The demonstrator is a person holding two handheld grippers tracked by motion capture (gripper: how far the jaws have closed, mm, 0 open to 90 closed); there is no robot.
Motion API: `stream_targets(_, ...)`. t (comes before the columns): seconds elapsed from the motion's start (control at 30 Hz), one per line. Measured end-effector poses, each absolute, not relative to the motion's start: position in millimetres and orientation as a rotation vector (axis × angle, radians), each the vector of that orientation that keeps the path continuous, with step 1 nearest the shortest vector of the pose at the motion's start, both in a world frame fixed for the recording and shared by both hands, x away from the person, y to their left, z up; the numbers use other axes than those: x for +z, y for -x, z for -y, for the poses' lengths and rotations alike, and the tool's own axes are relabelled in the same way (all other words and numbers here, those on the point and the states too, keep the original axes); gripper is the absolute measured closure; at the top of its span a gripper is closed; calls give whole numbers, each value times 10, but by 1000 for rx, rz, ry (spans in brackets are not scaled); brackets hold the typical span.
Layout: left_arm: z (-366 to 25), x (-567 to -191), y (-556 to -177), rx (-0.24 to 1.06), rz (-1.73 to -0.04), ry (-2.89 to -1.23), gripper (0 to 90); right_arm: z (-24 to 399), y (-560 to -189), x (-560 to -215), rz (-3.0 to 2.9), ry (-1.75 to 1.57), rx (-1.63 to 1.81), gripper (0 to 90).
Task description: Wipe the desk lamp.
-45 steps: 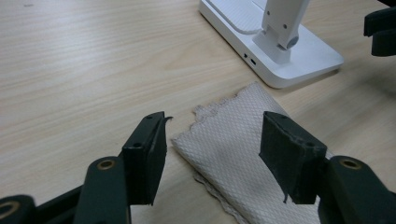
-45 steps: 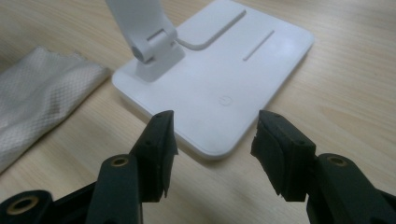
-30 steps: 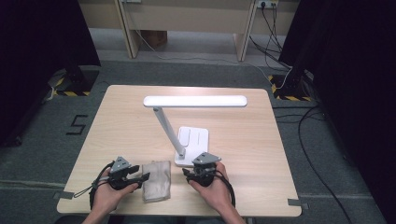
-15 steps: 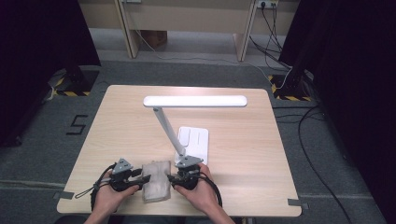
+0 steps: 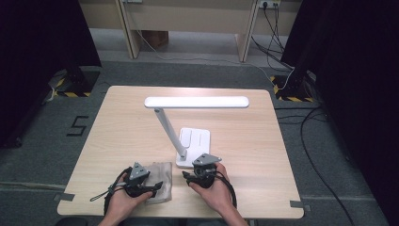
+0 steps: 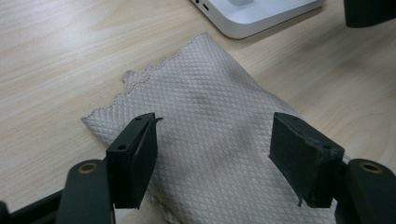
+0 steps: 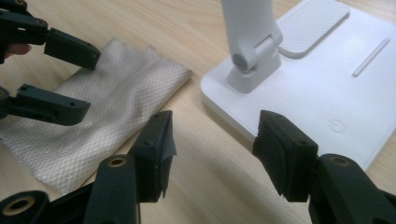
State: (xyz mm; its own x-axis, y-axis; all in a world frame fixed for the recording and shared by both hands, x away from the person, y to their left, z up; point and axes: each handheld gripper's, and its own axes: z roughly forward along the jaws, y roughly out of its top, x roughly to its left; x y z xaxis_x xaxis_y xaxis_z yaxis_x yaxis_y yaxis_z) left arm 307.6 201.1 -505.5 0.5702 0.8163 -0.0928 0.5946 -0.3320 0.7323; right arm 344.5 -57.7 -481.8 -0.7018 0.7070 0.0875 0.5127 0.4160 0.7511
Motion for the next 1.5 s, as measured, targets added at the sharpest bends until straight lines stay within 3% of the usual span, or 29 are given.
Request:
stream_targets(0.8,-1987,-5136,-3115,409,-1081,-2119,252,741,-3513,-4748,-2377,-1100,1147,457)
stream_targets(1.03,-2024,-5135,-3135,418,-1076,-2092,435,738,-3518,-4752,-2378,-1100,1149,456)
stream_targets(1.17,-2061,-5135,-3151,418,-1087,-2074,608,758,-3521,-4772,-2382,-1103,1146,456)
stream_targets(1.37,-2085,-5151,-3145,388,-1063,-2051,759,781,-3543,-4776,-2366,-1118,1143,457)
stream_targets(1.5,-2099,-5154,-3143,377,-1059,-2038,803,807,-3593,-4775,-2338,-1118,1142,487)
